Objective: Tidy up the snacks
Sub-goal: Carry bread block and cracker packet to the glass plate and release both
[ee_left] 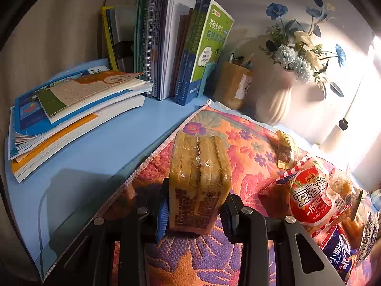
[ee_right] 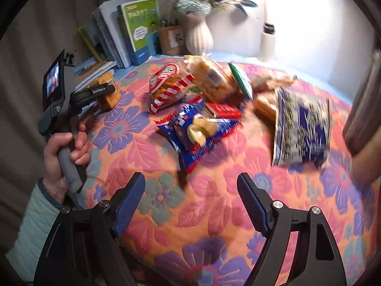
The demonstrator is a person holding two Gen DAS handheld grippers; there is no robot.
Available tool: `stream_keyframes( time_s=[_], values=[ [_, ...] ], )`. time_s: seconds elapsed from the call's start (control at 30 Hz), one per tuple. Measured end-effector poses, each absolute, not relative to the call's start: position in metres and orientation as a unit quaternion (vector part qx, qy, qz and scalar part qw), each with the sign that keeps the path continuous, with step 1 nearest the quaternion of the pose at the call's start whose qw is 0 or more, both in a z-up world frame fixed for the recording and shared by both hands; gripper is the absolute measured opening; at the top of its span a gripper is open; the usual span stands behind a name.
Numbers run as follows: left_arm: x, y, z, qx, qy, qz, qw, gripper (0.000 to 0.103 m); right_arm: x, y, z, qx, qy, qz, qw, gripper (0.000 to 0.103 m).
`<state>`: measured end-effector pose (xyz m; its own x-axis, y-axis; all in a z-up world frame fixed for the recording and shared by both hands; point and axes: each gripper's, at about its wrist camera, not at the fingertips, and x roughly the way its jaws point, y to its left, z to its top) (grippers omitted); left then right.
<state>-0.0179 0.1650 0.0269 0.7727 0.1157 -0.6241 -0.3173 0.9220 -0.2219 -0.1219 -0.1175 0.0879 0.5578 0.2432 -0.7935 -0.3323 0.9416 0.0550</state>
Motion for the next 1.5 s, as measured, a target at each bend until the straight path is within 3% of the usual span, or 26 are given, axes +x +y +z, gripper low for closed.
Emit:
stream_keyframes(
  time_s=[0.13,0.53,0.73,0.77,1.5],
  values=[
    [-0.017,0.165,0.027,-0.16,0.317,0.117,0.927,0.035,-0.097,-0.107,0.076,-0.082,0.46,0.146,0.872,0.079],
    [-0.018,0.166,0.026,-0.157,0.317,0.116,0.928,0.035,-0.021,-0.127,0.04,0.112,0.522,0.221,0.816,0.079],
    [-0.017,0.165,0.026,-0.154,0.319,0.116,0.928,0.035,-0.04,-0.128,0.04,0.128,0.494,0.21,0.834,0.05],
    [-0.017,0.165,0.026,-0.154,0.319,0.116,0.928,0.035,-0.045,-0.131,0.04,0.14,0.492,0.21,0.833,0.049],
    [-0.02,0.169,0.025,-0.176,0.323,0.107,0.924,0.035,-0.154,-0.247,0.083,0.153,0.408,0.106,0.894,0.047]
  ],
)
